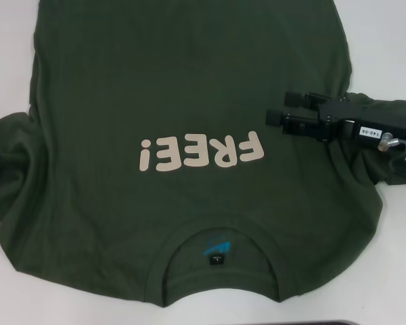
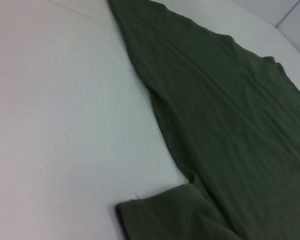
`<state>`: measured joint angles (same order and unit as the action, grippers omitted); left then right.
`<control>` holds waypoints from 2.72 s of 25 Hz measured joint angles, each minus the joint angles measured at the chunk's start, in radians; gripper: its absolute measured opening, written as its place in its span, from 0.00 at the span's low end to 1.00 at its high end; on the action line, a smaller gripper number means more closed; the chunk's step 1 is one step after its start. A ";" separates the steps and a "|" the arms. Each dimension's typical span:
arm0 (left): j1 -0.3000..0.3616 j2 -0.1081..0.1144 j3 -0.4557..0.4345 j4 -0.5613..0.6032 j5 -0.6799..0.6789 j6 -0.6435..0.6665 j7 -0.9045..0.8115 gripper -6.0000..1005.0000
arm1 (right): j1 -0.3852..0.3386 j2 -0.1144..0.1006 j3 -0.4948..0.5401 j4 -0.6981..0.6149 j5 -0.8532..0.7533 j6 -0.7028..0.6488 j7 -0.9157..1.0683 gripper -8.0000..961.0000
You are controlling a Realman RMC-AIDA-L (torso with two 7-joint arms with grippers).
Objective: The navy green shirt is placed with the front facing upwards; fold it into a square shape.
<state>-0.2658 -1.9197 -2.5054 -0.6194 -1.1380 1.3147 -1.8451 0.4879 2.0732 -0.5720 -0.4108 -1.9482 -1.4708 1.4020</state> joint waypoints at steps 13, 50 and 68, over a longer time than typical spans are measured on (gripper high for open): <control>-0.010 -0.001 0.000 -0.005 0.020 -0.004 -0.022 0.36 | 0.000 -0.001 0.001 0.000 0.000 -0.001 0.000 0.94; -0.022 -0.032 -0.076 -0.140 0.106 -0.009 -0.147 0.01 | 0.012 -0.001 0.014 0.000 0.000 0.007 0.000 0.94; -0.091 -0.063 -0.077 -0.165 0.098 0.187 -0.255 0.01 | 0.010 -0.004 0.014 0.000 0.000 0.008 -0.003 0.94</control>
<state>-0.3572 -1.9827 -2.5824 -0.7848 -1.0396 1.5019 -2.0996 0.4979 2.0692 -0.5584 -0.4111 -1.9481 -1.4628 1.3989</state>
